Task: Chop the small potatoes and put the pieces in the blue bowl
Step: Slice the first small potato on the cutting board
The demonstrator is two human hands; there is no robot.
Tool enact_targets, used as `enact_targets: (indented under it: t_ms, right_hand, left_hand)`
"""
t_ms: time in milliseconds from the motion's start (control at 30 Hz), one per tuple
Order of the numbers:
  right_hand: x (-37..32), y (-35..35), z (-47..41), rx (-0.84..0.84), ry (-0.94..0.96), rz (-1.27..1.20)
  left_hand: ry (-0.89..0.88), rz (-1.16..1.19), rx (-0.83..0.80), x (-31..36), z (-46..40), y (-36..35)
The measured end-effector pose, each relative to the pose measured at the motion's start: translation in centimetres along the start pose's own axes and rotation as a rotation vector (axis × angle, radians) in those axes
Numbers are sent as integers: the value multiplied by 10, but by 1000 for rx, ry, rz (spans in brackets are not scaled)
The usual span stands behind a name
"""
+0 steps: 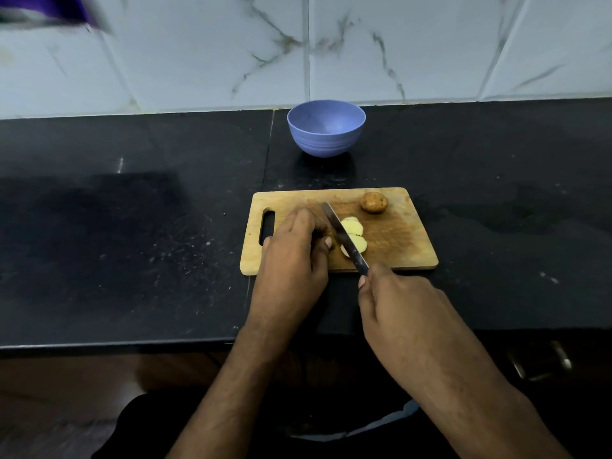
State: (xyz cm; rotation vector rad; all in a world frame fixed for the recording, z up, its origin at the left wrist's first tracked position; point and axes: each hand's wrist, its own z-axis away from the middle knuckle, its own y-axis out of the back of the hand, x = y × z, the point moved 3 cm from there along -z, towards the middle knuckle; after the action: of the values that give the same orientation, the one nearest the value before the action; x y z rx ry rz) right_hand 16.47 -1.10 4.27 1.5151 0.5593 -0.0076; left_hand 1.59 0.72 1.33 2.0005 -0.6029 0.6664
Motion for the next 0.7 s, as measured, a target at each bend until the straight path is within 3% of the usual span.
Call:
enact_targets:
  t_ms: [333, 700]
  right_hand:
    - [-1, -11, -2, -102, 38, -11]
    - [-6, -1, -4, 4, 44, -17]
  left_hand:
    - [14, 56, -8, -3, 0, 2]
    - [95, 96, 98, -2, 0, 11]
